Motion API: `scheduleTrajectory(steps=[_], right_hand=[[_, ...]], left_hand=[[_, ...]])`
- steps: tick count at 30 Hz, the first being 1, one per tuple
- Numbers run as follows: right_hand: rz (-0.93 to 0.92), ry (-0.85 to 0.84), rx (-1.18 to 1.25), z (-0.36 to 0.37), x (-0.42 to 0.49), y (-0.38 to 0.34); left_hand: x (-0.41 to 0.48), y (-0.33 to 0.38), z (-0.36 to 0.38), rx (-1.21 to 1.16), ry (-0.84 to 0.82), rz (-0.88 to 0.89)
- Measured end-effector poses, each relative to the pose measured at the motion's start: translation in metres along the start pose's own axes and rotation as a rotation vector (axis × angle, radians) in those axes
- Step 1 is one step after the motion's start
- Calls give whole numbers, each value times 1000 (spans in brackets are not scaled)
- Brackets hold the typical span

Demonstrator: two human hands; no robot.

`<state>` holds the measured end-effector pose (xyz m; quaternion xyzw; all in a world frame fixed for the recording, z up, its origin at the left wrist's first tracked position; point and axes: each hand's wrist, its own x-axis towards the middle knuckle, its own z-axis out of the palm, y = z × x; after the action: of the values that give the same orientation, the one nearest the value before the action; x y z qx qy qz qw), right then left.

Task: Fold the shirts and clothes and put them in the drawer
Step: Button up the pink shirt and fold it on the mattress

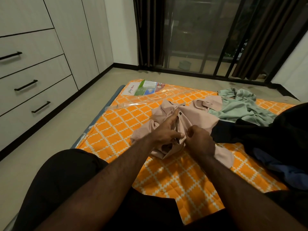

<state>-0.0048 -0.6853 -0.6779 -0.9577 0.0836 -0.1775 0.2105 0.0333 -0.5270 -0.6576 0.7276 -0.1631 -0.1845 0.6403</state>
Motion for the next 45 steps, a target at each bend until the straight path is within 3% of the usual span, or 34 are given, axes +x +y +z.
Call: scheduleTrajectory(steps=[8, 12, 17, 20, 25, 31, 38, 45], right_hand=[[-33, 112, 98, 2, 4, -2], [-21, 158, 224, -8, 17, -11], [-296, 338, 427, -56, 38, -42], [-359, 268, 359, -65, 44, -46], [-149, -46, 375, -34, 26, -27], [65, -126, 531, -25, 27, -23], [391, -315, 1030, -35, 18, -25], [425, -241, 1038, -39, 15, -25]], left_hand=[[2, 2, 0, -101, 24, 20], [7, 8, -6, -129, 153, 59], [8, 19, -20, -32, 308, 183], [7, 23, -23, 82, 324, 180], [-2, 23, -9, 396, 400, 126], [0, 13, -2, 481, 497, 85], [1, 4, 0, 283, 429, -17], [-1, 4, 3, 244, 412, 39]])
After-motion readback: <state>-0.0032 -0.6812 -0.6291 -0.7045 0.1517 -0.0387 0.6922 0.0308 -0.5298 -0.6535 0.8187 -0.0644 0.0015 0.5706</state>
